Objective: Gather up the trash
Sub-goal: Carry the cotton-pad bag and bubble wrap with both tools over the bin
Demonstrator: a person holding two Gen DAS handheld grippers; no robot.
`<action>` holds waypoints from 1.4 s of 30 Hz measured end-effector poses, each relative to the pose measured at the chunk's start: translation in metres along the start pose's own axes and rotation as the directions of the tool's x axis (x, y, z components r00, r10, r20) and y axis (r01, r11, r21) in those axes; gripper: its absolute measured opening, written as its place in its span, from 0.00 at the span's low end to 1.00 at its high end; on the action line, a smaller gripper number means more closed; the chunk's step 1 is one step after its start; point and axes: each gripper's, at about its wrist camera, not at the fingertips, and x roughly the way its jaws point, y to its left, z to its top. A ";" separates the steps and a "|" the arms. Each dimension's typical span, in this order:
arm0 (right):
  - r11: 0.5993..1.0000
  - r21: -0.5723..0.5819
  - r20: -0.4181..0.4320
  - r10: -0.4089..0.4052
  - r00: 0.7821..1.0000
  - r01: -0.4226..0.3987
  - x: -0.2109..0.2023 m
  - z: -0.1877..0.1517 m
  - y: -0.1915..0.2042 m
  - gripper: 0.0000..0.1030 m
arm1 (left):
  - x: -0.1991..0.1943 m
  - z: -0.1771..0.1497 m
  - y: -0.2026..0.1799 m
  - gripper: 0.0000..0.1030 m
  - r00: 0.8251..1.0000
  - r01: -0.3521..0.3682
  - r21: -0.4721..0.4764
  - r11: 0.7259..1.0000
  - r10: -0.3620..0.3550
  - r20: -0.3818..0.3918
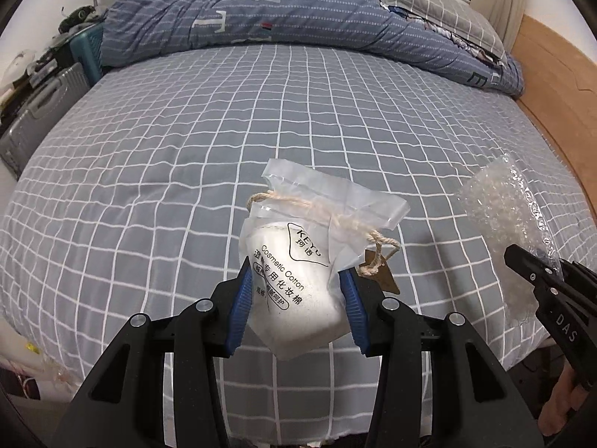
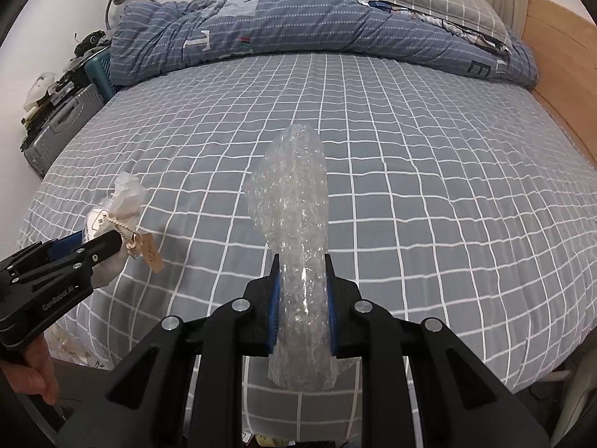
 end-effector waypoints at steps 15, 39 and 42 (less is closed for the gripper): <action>1.000 0.001 0.011 0.009 1.000 -0.009 -0.045 -0.036 0.010 0.18 | -0.053 -0.038 -0.004 0.42 1.000 0.000 -0.018 1.000 0.001 0.021; 1.000 0.000 0.002 0.014 1.000 -0.014 -0.109 -0.135 0.024 0.18 | -0.111 -0.148 -0.014 0.42 0.999 0.037 -0.056 0.998 -0.037 0.007; 1.000 -0.003 -0.008 0.014 1.000 -0.014 -0.113 -0.150 0.026 0.18 | -0.112 -0.164 -0.014 0.42 0.999 0.040 -0.059 0.997 -0.041 -0.008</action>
